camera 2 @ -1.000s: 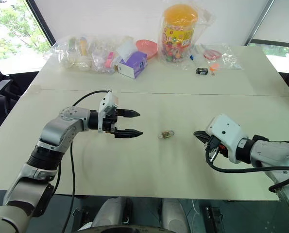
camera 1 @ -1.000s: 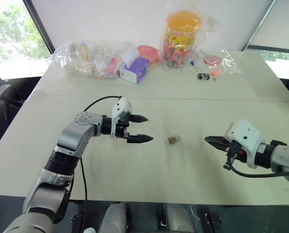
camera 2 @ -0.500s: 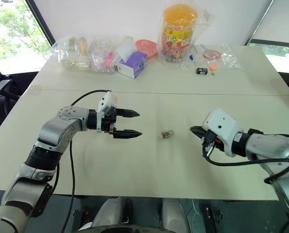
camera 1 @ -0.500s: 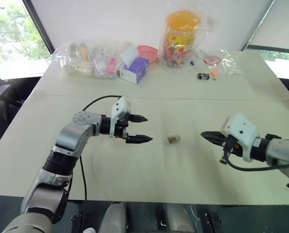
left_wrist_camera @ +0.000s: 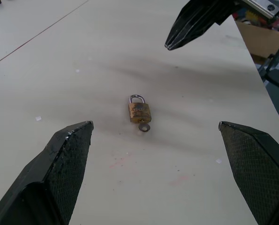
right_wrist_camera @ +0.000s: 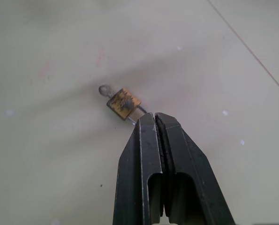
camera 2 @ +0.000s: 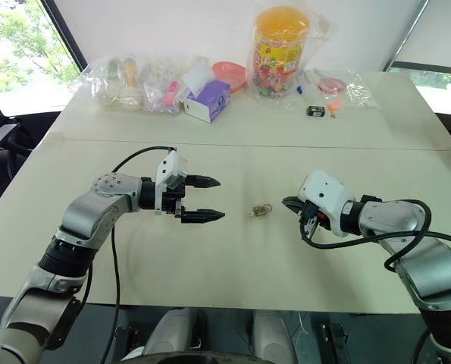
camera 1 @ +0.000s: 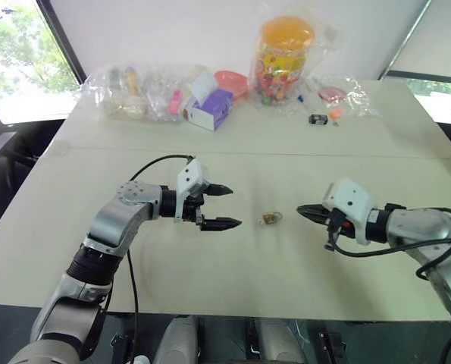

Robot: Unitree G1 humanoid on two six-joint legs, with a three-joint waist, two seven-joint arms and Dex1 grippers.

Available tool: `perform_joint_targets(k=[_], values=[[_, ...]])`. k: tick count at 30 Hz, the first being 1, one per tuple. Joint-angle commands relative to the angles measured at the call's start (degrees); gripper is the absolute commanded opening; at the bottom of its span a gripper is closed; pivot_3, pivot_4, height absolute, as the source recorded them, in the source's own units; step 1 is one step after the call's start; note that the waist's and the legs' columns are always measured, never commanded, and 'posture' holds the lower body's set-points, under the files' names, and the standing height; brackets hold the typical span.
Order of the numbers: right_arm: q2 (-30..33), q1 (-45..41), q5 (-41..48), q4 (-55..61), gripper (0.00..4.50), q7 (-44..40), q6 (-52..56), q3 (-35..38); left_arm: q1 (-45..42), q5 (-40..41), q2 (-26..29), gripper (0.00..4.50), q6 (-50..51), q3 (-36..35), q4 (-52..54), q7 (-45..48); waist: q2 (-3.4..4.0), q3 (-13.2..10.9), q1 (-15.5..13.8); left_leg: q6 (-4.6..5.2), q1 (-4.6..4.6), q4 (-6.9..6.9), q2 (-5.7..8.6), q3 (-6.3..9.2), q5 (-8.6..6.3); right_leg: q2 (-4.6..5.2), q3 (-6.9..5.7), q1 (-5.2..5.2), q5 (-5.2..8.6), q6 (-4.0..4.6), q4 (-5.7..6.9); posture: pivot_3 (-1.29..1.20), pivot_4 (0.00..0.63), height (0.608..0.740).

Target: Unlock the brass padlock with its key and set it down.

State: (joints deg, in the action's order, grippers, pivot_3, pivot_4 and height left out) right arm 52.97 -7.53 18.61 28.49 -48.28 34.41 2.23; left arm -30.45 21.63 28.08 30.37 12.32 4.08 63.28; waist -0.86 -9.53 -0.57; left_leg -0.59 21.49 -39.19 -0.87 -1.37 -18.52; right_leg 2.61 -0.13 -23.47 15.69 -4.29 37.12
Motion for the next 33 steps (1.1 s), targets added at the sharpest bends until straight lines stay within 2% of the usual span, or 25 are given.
perform_joint_targets(k=[1, 2, 5, 12, 24, 33], values=[[0.99, -2.31, -0.99, -1.41, 0.0, -2.61, -2.71, -1.33, 0.9, -0.76, 0.44, 4.48, -1.55, 0.45, 2.63, -0.46, 0.0, 0.0, 0.09, 0.0, 0.0, 0.0, -0.01, 0.0, 0.0, 0.01, 0.0, 0.0, 0.0, 0.0, 0.0, 0.0, 0.15, 0.74], [0.83, -3.01, -1.11, -2.25, 0.0, -3.22, -3.24, -1.9, 1.04, -0.86, 0.46, 4.48, -1.7, 0.5, 2.66, -0.51, 0.0, 0.0, 0.07, 0.0, -0.01, 0.0, -0.01, 0.0, 0.0, 0.01, 0.0, 0.0, 0.0, 0.0, 0.01, 0.0, 0.15, 0.74], [-1.02, -7.42, -1.95, -6.94, 0.92, -5.24, -6.19, -4.84, 1.23, -1.05, 0.35, 4.5, -1.88, 0.44, 2.73, -0.76, 0.0, 0.0, 0.16, 0.0, -0.03, -0.01, -0.01, 0.0, 0.0, -0.01, 0.0, 0.01, 0.0, 0.0, 0.03, 0.0, 0.15, 0.74], [-3.4, -11.96, -5.13, -14.64, 4.47, -11.4, -13.1, -11.74, 0.71, -1.17, 0.11, 4.5, -2.14, 0.17, 2.36, -1.07, 0.0, 0.0, -0.16, 0.0, 0.02, 0.0, -0.02, -0.01, 0.0, 0.01, -0.01, -0.01, 0.0, 0.0, 0.01, 0.0, 0.15, 0.74], [-10.71, -21.11, -10.89, -34.7, 4.47, -16.89, -22.22, -17.56, 1.89, -1.2, 0.97, 4.5, -1.91, -0.26, 4.21, -1.83, 0.01, 0.0, 0.19, -0.01, -0.02, -0.04, -0.03, -0.06, 0.01, 0.06, 0.0, -0.02, -0.01, -0.01, 0.06, 0.0, 0.15, 0.74], [-14.4, -24.7, -14.13, -44.78, 4.47, -19.47, -27.12, -19.11, 2.18, -1.1, 1.76, 4.5, -1.87, -0.81, 4.98, -2.91, 0.02, 0.0, 0.4, -0.01, -0.04, -0.04, -0.03, -0.06, 0.01, 0.1, 0.0, -0.01, -0.01, -0.01, 0.07, 0.0, 0.15, 0.74]])
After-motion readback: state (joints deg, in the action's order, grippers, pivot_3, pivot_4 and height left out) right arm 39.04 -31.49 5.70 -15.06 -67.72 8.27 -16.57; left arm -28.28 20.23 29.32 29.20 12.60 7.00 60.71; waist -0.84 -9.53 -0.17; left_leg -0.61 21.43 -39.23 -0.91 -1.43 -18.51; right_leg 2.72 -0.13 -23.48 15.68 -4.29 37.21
